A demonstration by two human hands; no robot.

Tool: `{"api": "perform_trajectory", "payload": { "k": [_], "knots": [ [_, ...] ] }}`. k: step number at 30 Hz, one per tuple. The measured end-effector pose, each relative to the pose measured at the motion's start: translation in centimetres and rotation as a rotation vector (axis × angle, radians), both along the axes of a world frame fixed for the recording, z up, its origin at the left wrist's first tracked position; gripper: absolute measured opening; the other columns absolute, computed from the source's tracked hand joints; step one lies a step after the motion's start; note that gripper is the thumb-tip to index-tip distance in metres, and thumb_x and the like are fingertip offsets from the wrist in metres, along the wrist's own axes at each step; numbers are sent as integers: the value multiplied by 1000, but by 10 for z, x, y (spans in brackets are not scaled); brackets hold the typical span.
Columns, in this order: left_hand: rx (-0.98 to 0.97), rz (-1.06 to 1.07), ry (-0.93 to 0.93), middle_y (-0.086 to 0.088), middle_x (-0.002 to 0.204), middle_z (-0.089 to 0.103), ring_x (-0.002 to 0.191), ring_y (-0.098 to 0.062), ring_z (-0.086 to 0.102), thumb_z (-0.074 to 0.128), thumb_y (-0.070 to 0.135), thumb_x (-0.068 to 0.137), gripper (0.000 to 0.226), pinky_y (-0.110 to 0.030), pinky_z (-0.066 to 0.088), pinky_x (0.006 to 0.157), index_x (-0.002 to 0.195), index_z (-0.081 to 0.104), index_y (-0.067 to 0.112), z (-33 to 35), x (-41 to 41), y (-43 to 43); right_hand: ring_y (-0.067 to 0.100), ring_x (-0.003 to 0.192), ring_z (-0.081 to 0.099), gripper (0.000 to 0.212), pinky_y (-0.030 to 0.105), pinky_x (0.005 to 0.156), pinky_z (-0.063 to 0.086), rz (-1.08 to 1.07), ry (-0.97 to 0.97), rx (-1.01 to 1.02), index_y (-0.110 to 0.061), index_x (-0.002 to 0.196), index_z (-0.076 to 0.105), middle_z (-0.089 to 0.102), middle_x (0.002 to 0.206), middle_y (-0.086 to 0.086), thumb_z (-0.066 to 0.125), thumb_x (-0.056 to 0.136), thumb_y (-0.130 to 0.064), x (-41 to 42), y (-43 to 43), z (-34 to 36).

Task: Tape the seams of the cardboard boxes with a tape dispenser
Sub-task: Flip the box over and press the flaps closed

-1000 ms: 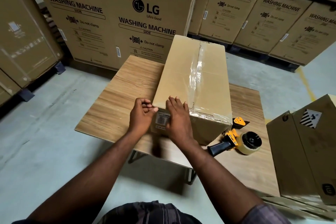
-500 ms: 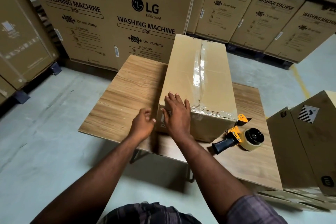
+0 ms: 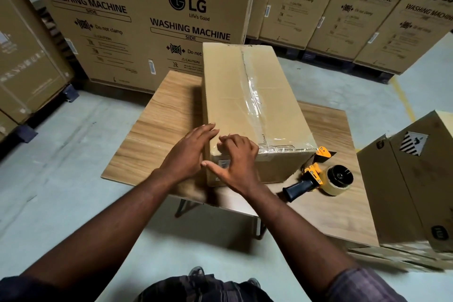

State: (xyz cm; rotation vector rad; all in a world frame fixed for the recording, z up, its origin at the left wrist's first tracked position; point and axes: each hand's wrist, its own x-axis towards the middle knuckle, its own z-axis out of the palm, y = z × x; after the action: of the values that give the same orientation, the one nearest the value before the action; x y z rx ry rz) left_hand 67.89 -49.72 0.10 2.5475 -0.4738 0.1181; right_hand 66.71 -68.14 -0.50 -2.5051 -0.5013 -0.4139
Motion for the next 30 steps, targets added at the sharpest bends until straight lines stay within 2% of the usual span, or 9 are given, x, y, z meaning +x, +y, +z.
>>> {"api": "perform_trajectory", "payload": {
  "k": [5,8,12,14,17,20,23,27,30],
  "knots": [
    [32,127,-76,7,157,35,137,-18,36,65,2,81,75,-43,45,103,149,42,23,-2,-20,-8,16,96,53,37,35,84,26,-31,-21,34,-25,92,64,59,96,-9,77,75,-56,2,11,3],
    [87,183,-107,7,153,39,134,-19,39,66,2,77,74,-47,47,97,145,46,25,-2,-33,-14,14,95,55,32,36,84,29,93,20,126,-24,87,65,61,92,-10,78,70,-49,7,-5,5],
    [167,265,-153,5,146,44,131,-22,41,67,5,71,73,-50,39,104,138,52,29,-1,-54,-35,13,90,58,29,38,89,40,368,94,184,-21,91,68,65,91,-7,74,73,-43,14,-41,13],
    [218,271,-176,4,143,47,132,-23,42,68,9,70,71,-50,34,108,136,53,31,0,-57,-47,17,100,62,29,43,95,43,444,116,163,-20,100,70,69,100,-3,74,77,-37,18,-65,14],
    [269,214,-171,2,144,46,137,-23,40,68,13,73,71,-56,27,115,139,51,33,2,-53,-73,15,130,57,31,49,115,33,403,148,161,-21,111,71,70,122,-3,69,82,-30,17,-111,8],
    [259,181,-137,-1,151,40,144,-22,32,65,11,82,69,-58,16,121,144,44,31,6,-38,-98,14,138,50,35,48,121,25,349,131,158,-20,118,69,66,130,-3,59,85,-25,7,-143,4],
    [250,209,-72,-1,160,29,149,-20,24,61,12,89,72,-48,2,124,153,32,29,9,-22,-110,14,143,44,42,42,124,19,292,110,134,-17,125,67,63,137,0,52,86,-18,-1,-168,-1],
    [250,187,-72,1,163,25,148,-18,25,60,10,89,77,-36,4,121,156,27,27,7,-14,-120,19,147,40,49,41,122,22,221,72,155,-12,128,65,60,143,1,58,83,6,6,-192,-5],
    [232,238,-18,3,164,23,149,-17,22,57,14,94,72,-36,13,120,158,26,25,17,-4,-124,23,148,38,59,48,123,22,141,102,154,-12,127,64,58,145,2,56,77,17,29,-201,-3]
  ]
}}
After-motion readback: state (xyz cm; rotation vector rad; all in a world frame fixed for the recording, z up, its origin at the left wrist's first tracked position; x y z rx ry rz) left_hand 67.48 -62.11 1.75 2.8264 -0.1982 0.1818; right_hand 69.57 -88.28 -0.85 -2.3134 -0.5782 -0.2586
